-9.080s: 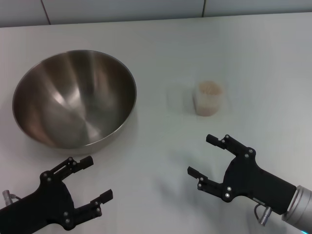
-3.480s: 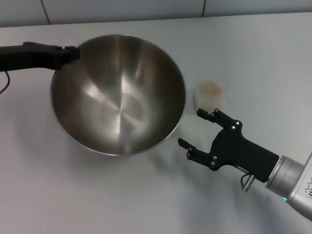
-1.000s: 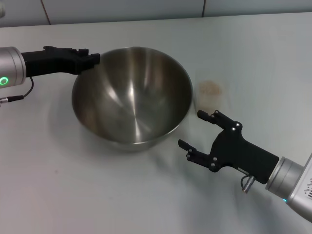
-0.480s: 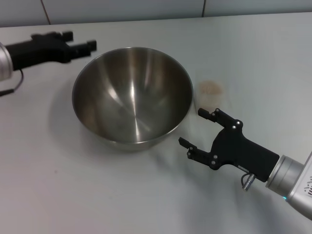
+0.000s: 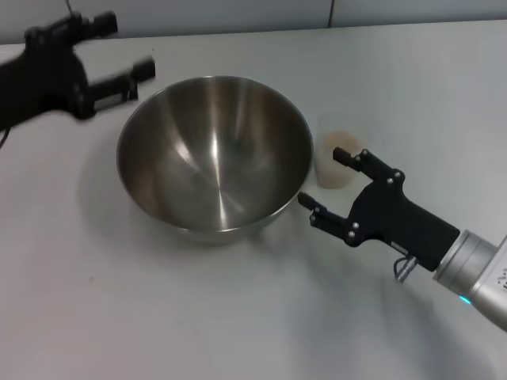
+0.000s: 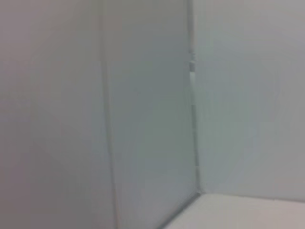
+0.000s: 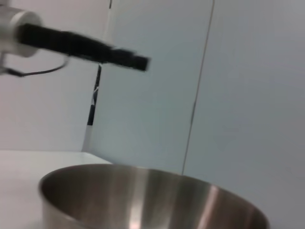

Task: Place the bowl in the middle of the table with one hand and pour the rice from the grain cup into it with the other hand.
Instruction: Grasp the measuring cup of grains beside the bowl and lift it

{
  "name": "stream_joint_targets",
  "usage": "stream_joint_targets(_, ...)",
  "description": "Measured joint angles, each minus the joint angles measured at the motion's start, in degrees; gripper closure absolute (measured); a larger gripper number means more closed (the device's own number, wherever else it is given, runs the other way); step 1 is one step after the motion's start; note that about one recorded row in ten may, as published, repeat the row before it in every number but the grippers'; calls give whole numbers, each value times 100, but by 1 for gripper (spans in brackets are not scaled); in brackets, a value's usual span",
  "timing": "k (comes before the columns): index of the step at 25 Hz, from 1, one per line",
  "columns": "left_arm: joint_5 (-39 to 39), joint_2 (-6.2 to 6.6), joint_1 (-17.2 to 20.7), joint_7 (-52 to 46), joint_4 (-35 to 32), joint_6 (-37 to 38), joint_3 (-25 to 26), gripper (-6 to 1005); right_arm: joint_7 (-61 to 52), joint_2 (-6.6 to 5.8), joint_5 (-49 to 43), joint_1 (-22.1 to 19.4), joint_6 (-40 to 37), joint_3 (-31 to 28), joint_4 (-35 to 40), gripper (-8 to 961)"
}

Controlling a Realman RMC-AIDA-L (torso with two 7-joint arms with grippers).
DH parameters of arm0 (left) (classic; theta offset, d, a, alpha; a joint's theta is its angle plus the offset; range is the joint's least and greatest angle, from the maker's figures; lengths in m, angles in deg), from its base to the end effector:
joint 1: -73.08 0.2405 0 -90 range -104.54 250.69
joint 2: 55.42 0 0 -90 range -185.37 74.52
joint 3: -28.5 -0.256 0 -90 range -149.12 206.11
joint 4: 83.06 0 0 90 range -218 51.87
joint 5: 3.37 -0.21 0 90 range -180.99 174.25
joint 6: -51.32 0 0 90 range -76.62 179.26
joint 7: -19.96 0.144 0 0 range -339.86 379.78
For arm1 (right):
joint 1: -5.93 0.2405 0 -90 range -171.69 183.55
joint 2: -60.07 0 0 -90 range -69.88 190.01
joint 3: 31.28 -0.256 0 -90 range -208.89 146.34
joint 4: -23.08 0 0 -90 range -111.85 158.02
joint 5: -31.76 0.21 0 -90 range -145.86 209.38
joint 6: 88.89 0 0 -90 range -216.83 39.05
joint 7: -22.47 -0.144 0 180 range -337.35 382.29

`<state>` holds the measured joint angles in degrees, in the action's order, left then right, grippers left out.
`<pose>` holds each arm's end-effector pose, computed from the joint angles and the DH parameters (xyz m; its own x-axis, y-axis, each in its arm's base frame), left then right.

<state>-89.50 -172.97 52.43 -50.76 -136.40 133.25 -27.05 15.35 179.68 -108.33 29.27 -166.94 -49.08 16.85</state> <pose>-0.2321 0.3413 0.0536 0.7950 -0.0441 0.6051 0.2923 -0.8461 -0.4458 0.2899 0.2633 -0.0844 0.8159 0.1260 -0.5643 -0.3290 -0.7013 -0.6324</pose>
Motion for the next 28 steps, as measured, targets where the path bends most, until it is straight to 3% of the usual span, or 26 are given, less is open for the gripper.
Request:
stream_joint_targets(6,-319,318,525,44,-54,963,55,207,-1,0,0,21,-37,-255,-17,157)
stream_joint_targets(10,-562,461,845,16,-82,1401,283,209,90,3,0,-266,-184,-850,-227,157)
stream_joint_targets(17,-944,422,866,-134,-31,1555,532,212,124,5,0,-478,-227,-964,-357,158)
stream_joint_targets(24,-1277,294,688,-166,52,1512,617,215,124,16,65,-1121,-200,-1509,-600,158)
stream_joint_targets(28,-1337,232,684,1,71,1466,624,217,120,22,223,-1247,81,-1608,-605,157)
